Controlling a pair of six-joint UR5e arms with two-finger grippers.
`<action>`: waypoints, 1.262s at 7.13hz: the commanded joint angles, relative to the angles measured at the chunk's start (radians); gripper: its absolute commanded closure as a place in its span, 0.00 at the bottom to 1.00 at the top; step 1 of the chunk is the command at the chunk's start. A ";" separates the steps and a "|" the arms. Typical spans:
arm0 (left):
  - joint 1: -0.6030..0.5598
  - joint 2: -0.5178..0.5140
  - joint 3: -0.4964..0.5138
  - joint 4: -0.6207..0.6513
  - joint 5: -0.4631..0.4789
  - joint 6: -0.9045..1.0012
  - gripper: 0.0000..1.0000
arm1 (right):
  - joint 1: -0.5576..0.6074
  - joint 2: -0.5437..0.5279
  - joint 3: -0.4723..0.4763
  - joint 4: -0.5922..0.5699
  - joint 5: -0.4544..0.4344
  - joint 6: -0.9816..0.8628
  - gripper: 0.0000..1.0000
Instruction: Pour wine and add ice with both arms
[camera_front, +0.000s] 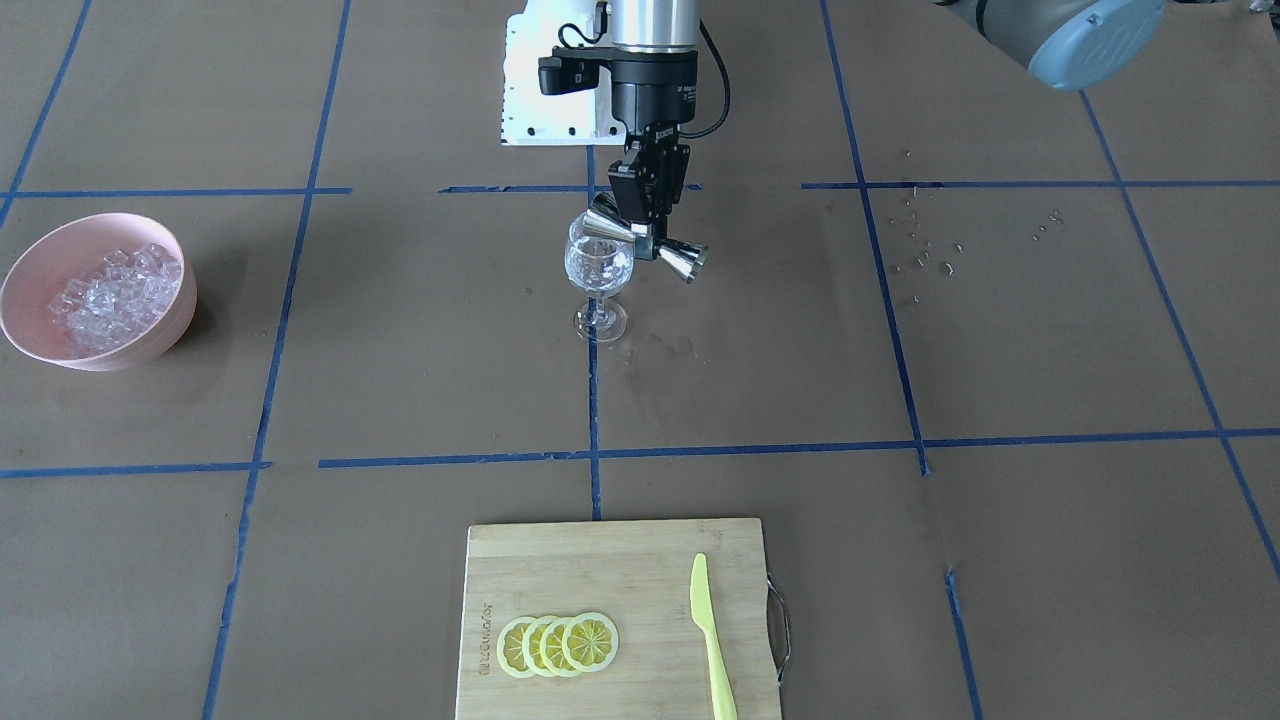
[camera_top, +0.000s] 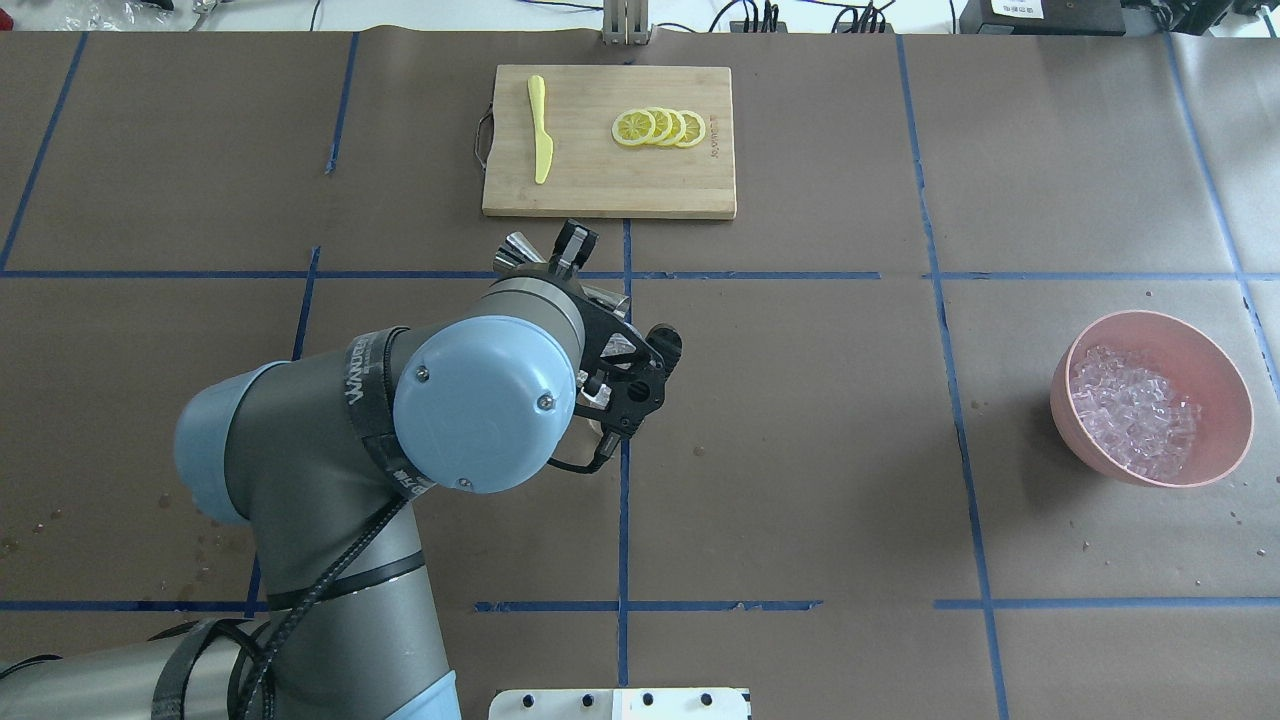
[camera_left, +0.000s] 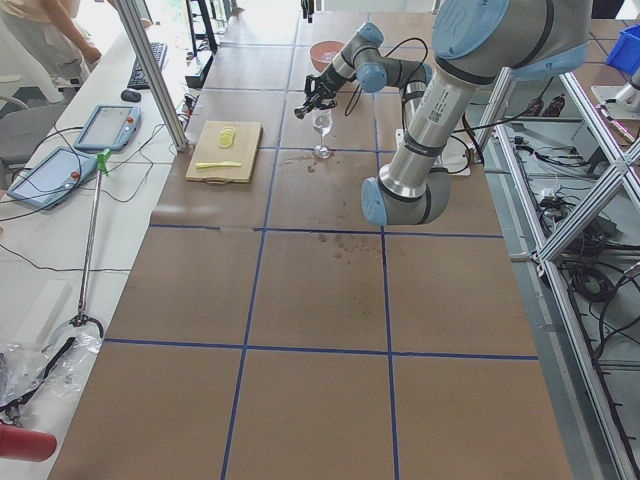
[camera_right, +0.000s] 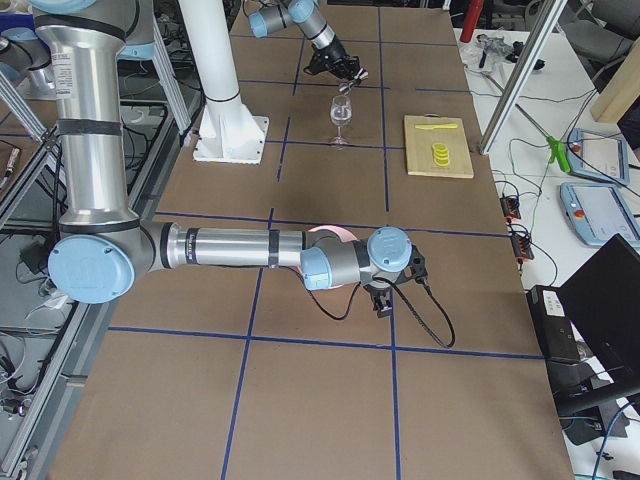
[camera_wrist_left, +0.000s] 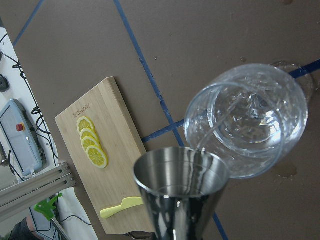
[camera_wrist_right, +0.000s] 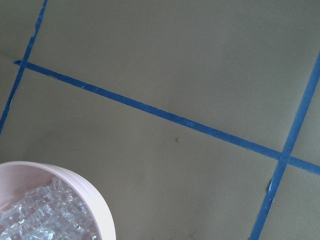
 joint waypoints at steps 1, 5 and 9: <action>-0.001 -0.005 0.000 0.033 0.005 -0.030 1.00 | 0.000 0.000 -0.004 0.000 -0.002 0.000 0.00; -0.024 0.231 -0.115 -0.222 0.077 -0.336 1.00 | 0.000 0.011 -0.004 0.000 -0.003 0.000 0.00; -0.034 0.480 -0.135 -0.524 0.077 -0.692 1.00 | 0.000 0.018 -0.005 0.000 -0.005 0.000 0.00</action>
